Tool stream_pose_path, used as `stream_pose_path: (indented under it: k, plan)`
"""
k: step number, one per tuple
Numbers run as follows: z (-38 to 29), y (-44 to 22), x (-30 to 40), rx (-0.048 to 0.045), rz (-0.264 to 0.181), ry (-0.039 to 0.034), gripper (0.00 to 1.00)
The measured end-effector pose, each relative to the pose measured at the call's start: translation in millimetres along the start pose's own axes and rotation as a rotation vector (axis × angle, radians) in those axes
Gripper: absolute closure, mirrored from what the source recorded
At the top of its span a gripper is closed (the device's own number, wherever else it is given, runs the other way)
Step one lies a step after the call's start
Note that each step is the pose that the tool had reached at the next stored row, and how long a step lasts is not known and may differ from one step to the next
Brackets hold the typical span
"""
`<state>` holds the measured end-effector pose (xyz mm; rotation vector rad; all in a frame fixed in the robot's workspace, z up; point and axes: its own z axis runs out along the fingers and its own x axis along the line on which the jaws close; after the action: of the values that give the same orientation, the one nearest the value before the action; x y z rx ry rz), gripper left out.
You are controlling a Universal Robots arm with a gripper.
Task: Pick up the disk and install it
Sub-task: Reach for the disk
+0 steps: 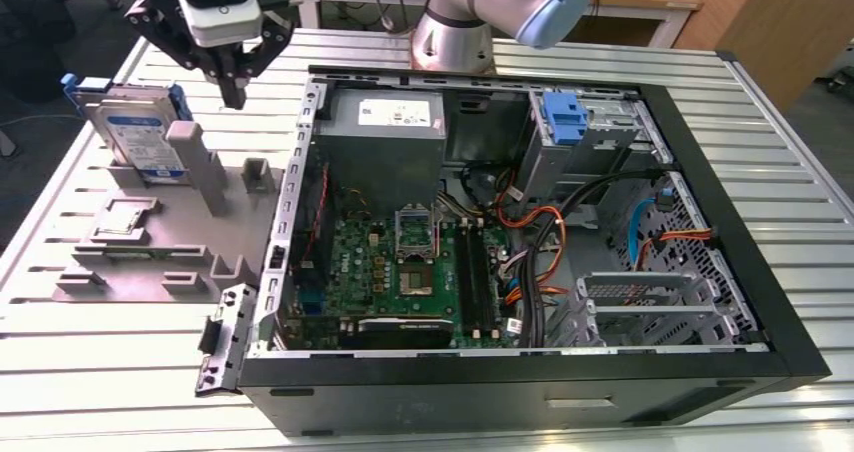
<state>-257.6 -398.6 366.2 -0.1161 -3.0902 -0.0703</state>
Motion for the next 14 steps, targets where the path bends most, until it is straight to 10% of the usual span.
stream_pose_path:
  k: [14]
  plan:
    - [0.0,-1.5,0.8,-0.0001,0.000,-0.0001,0.90]
